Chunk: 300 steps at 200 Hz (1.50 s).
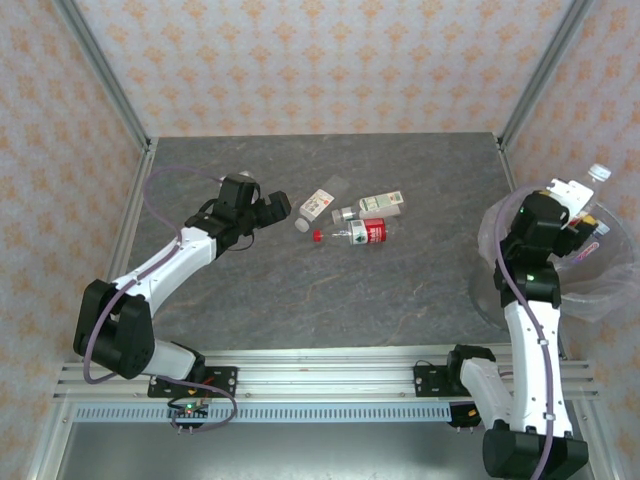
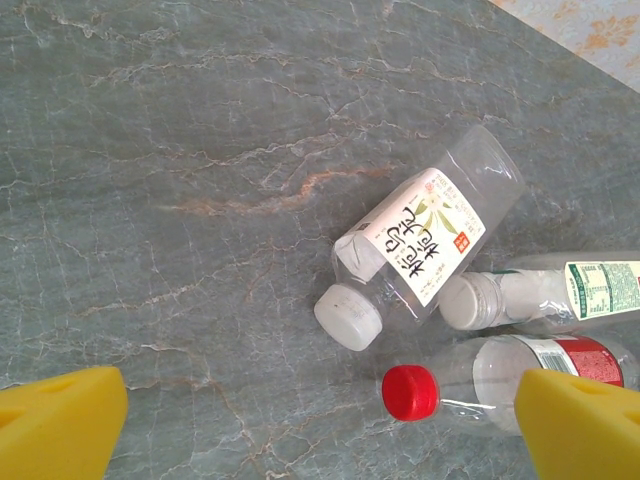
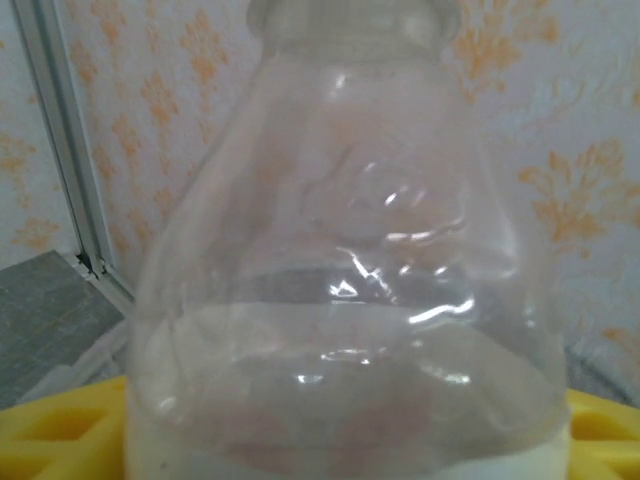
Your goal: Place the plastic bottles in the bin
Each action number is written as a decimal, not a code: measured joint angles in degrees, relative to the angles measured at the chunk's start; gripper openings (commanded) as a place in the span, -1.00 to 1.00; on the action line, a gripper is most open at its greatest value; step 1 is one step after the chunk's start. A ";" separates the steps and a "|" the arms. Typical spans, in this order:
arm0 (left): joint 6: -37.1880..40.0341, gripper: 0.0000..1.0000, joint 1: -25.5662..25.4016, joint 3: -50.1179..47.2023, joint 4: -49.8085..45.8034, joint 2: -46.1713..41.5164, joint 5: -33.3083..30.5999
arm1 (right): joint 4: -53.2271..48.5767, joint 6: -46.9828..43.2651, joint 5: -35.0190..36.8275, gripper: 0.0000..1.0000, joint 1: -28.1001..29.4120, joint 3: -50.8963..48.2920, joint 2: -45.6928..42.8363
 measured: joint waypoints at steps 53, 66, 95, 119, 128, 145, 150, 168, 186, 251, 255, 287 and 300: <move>0.00 1.00 0.00 0.81 -0.07 1.01 0.35 | -3.06 2.51 3.80 0.98 0.00 0.39 1.09; -0.02 1.00 0.00 0.81 -0.07 1.09 0.35 | -3.74 2.89 3.80 0.98 0.00 1.01 0.81; -0.02 1.00 0.00 0.83 -0.07 1.84 0.50 | -5.27 3.74 2.80 0.98 0.00 2.60 0.02; -0.02 1.00 0.00 0.83 -0.07 2.49 1.03 | -6.91 4.83 0.09 0.98 0.00 4.00 -0.09; 0.00 1.00 0.00 0.85 -0.07 2.58 1.25 | -7.39 5.35 -1.25 0.98 0.00 4.33 -0.09; -0.02 1.00 0.00 0.85 -0.07 2.60 1.40 | -8.46 6.34 -3.78 0.98 0.00 4.90 -0.09; 0.00 1.00 0.00 0.85 -0.07 2.60 1.42 | -8.57 6.51 -4.52 0.98 0.00 5.05 -0.11; 0.00 1.00 0.00 0.85 -0.07 2.60 1.40 | -8.87 7.34 -8.13 0.98 0.00 5.38 -0.22; -0.02 1.00 0.00 0.85 -0.07 2.60 1.40 | -8.90 8.26 -11.96 0.98 0.02 5.62 -0.33; -0.20 1.00 0.00 0.85 -0.07 2.69 1.40 | -8.76 11.47 -26.23 0.98 3.17 6.49 -0.55; -0.24 1.00 0.00 0.85 -0.07 2.71 1.40 | -8.68 11.67 -26.99 0.99 3.65 6.60 -0.50; -1.20 1.00 0.00 1.51 -0.52 3.85 1.01 | -7.87 12.87 -34.23 0.98 8.22 7.89 0.63; -1.66 1.00 0.00 1.51 -0.66 3.87 0.96 | -7.48 12.87 -36.46 0.99 9.97 8.57 1.81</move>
